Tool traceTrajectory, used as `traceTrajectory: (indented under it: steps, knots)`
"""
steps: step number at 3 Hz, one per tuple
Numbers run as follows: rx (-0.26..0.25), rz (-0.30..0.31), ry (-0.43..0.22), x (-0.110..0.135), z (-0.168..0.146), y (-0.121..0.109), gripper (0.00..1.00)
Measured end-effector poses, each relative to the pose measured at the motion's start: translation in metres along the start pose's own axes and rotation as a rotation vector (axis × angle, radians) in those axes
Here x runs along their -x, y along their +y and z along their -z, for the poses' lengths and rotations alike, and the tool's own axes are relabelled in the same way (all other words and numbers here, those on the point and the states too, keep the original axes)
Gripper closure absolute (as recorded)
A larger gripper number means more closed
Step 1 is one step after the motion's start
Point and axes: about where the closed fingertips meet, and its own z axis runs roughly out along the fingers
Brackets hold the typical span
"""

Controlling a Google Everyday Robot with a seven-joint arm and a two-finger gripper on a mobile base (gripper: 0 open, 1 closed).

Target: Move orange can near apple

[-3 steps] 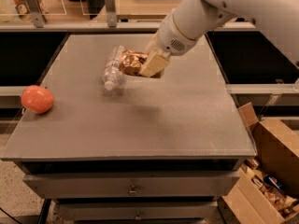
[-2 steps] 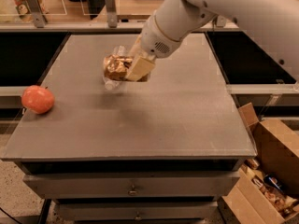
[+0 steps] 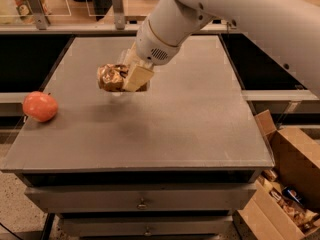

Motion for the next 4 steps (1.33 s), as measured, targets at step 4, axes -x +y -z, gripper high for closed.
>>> traceTrajectory:
  steps: [4]
  knots:
    - [0.125,0.170,0.019,0.058,-0.070,0.045,1.00]
